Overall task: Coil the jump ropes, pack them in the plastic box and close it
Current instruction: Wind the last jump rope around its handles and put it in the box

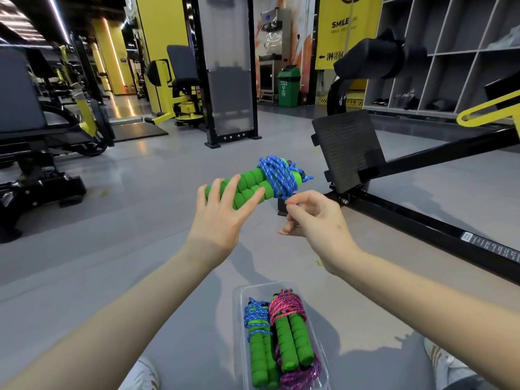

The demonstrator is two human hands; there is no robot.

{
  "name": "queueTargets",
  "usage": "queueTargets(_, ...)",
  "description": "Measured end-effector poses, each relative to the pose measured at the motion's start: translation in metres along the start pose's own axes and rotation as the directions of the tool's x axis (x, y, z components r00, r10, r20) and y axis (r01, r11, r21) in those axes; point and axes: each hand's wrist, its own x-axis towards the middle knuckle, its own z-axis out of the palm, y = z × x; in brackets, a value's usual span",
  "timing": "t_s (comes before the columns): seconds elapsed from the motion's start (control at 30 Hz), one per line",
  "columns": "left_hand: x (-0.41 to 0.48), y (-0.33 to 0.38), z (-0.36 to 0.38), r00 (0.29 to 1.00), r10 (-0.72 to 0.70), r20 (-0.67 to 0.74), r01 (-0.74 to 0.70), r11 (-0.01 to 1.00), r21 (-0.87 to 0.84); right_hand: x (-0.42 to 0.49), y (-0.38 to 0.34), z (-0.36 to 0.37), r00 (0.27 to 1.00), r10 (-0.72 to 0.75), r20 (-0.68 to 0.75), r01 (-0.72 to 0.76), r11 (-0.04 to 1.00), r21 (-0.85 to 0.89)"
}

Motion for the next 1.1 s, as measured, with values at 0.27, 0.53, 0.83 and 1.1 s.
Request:
queueTargets(0.27,0.002,0.007,-0.001,0.999,0.042,0.002,-0.042,0.999,0.009,0.011,-0.008,-0.018,0.948,-0.183,0.261,0.252,0.932,-0.261)
queueTargets(0.53,-0.006,0.025,-0.002,0.987,0.139,-0.077,-0.141,0.99,-0.024,0.035,-0.003,-0.039,0.697,-0.555,0.454,0.669,0.276,-0.69)
queueTargets(0.83,-0.004,0.039,-0.015,0.966,0.212,-0.148,-0.213,0.977,0.013,0.034,0.002,-0.039,0.889,-0.398,0.225,0.445,0.644,-0.622)
queueTargets(1.1,0.002,0.039,-0.019,0.958,0.218,-0.185,-0.218,0.976,0.021,0.036,-0.005,-0.036,0.902,-0.386,0.192,0.416,0.662,-0.624)
